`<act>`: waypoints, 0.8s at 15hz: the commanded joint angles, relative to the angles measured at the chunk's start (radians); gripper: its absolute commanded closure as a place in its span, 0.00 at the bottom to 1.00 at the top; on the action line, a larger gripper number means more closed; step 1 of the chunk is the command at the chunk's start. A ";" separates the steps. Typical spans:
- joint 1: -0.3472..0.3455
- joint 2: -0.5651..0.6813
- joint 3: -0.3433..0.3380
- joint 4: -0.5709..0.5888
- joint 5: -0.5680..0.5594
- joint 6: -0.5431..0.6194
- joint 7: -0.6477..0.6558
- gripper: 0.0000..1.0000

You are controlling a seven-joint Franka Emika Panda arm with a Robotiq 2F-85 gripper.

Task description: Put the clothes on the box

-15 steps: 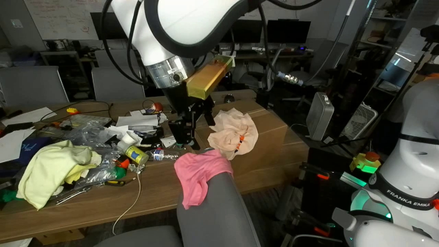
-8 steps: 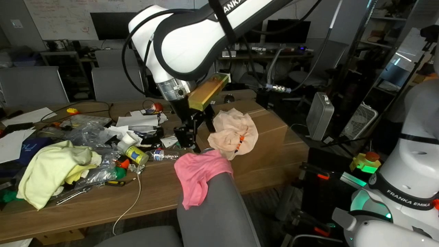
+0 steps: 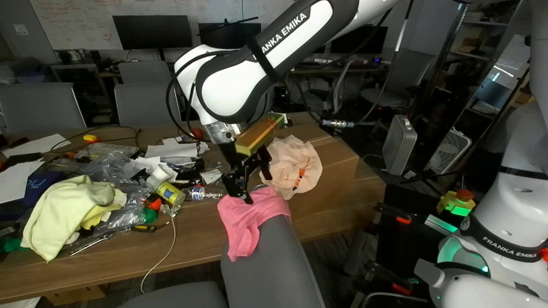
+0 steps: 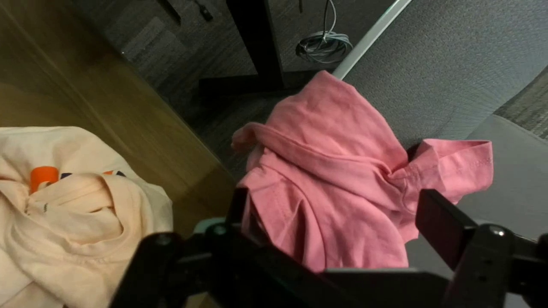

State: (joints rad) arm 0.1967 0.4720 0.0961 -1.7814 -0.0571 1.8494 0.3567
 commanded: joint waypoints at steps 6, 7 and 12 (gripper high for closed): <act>0.001 0.076 -0.011 0.026 0.085 0.015 0.000 0.00; 0.000 0.082 -0.013 0.025 0.089 0.013 0.001 0.00; 0.001 0.101 -0.026 0.027 0.089 0.008 0.012 0.00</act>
State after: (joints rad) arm 0.1955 0.5564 0.0805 -1.7771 0.0101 1.8606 0.3614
